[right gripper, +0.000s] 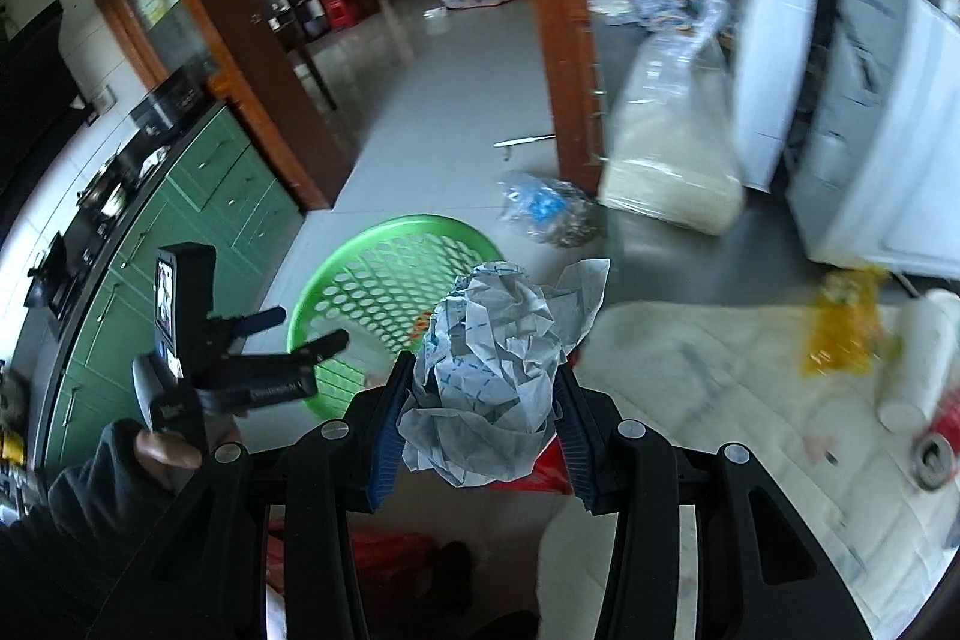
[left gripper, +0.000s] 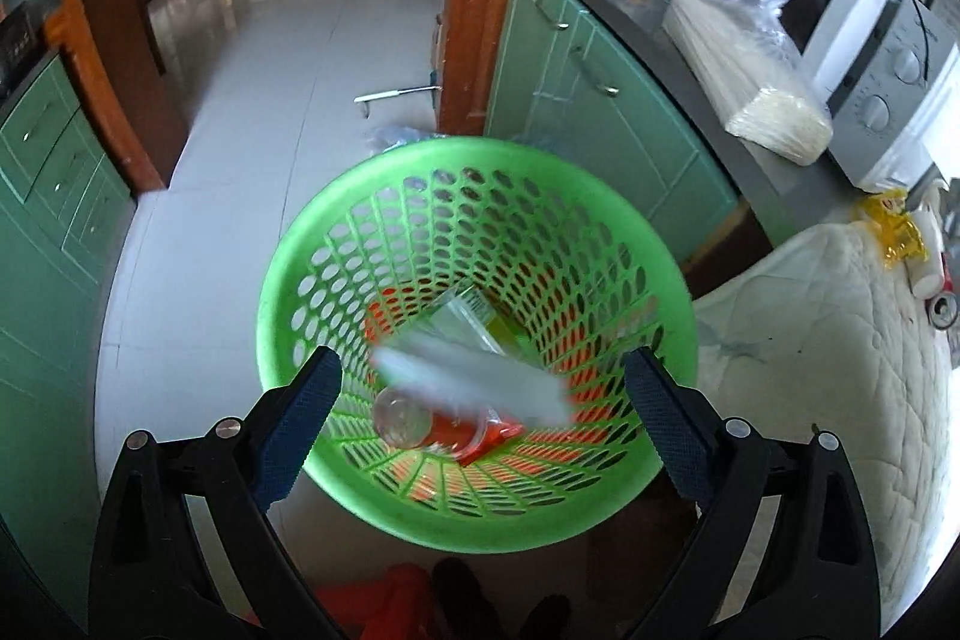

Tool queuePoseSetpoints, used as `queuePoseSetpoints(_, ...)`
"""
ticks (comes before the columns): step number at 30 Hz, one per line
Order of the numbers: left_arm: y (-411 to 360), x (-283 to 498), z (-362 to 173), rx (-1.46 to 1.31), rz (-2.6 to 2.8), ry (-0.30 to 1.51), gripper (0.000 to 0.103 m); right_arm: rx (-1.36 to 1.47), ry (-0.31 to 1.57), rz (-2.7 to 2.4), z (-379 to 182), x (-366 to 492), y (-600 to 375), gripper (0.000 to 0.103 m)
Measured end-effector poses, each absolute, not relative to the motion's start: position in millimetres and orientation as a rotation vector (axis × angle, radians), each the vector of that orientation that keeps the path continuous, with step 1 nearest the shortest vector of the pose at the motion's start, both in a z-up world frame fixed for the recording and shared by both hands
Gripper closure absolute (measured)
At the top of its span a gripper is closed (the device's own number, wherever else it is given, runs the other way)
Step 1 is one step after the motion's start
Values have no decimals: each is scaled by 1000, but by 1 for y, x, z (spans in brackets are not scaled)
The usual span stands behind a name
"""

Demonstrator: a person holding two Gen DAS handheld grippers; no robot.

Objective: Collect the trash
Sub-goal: 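Carry the lid with the left gripper while the right carries the paper, release both into basket, then grasp the red Coca-Cola can with the right gripper while the left reaches the yellow bag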

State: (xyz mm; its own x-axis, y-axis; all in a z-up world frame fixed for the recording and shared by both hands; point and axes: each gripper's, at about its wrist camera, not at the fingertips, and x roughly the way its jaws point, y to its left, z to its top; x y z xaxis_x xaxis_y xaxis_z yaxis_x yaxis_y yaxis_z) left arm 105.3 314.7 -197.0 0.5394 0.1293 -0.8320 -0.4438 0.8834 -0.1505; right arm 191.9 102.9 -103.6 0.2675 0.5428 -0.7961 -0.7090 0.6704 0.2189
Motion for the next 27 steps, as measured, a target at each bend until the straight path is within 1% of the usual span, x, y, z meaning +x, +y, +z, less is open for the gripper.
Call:
queuePoseSetpoints(5, 325, 93, -200, -383, 373, 940, 8, -203, 1006, 892, -116, 196, 142, 59)
queuePoseSetpoints(11, 339, 71, -191, -409, 410, 905, 8, -222, 1025, 931, -133, 199, 181, 58)
queuePoseSetpoints(12, 341, 68, -189, -414, 418, 901, 7, -223, 1024, 933, -136, 198, 188, 55)
queuePoseSetpoints(16, 348, 56, -185, -424, 439, 884, 7, -198, 1041, 961, -148, 198, 215, 51)
queuePoseSetpoints(18, 352, 50, -183, -434, 450, 876, 7, -191, 1037, 963, -152, 198, 224, 43)
queuePoseSetpoints(20, 355, 47, -183, -440, 459, 875, 7, -182, 1043, 970, -155, 197, 229, 42)
queuePoseSetpoints(23, 356, 44, -183, -436, 463, 877, 7, -163, 1035, 984, -155, 194, 230, 35)
queuePoseSetpoints(26, 356, 43, -181, -435, 465, 877, 7, -154, 1019, 989, -149, 193, 224, 33)
queuePoseSetpoints(27, 355, 42, -180, -437, 462, 874, 7, -148, 1012, 989, -146, 192, 218, 31)
